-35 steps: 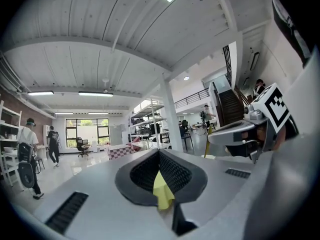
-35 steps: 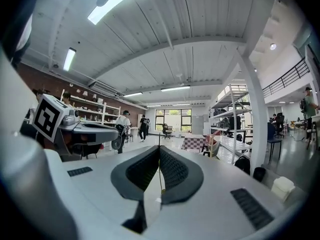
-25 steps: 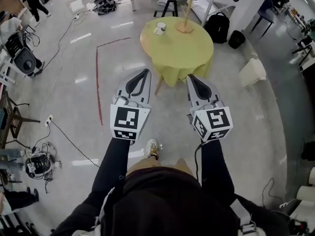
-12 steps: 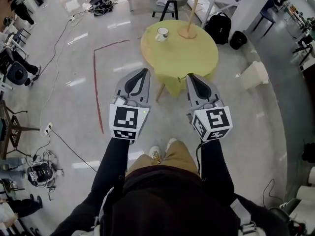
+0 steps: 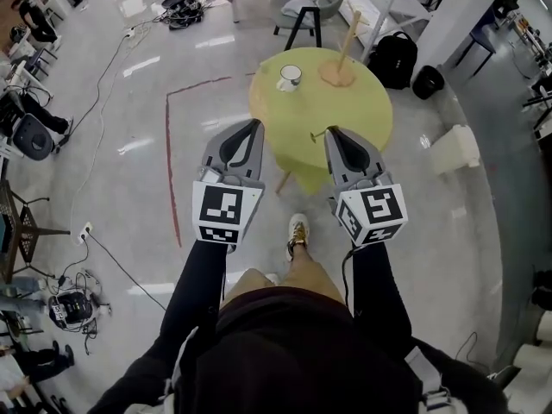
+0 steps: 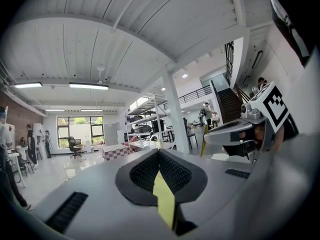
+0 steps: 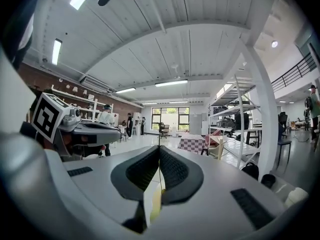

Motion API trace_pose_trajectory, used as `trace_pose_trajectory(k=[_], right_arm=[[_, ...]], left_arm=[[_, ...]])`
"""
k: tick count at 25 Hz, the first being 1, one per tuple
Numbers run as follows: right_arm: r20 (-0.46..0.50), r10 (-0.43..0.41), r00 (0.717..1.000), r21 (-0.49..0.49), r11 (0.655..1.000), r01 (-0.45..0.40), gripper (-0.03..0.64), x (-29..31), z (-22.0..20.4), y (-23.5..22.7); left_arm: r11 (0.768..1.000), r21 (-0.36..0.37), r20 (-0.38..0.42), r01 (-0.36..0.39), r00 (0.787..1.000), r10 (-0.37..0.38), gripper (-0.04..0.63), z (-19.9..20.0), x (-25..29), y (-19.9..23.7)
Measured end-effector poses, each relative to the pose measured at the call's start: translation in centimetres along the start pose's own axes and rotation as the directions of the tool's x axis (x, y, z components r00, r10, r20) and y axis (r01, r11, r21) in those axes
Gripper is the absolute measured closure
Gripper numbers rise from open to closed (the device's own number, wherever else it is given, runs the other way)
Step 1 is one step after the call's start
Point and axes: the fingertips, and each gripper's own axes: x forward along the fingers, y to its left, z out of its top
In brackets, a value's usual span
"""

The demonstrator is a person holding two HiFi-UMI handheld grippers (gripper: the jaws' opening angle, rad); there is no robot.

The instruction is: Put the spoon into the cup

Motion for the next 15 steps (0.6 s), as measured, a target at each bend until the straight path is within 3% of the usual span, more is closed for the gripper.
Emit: trace_pose_trajectory(k=[9,15], right_arm=[[-0.012,0.069,0.998,0.006,0.998,-0.069,0.586,10.1,0.8,-7.7],[-0.026,0.129,0.991,0.016,0.992,-0.128,0.586,15.9,0.5,-10.4]], left_arm=[[0.999,0.005,-0.031,-0.054,0.998,0.054,0.578,0.2,11.0,4.1],[0.995,0.005,-0.058,-0.098,0.993,0.098,0.578,-0.5,16.0,6.9]])
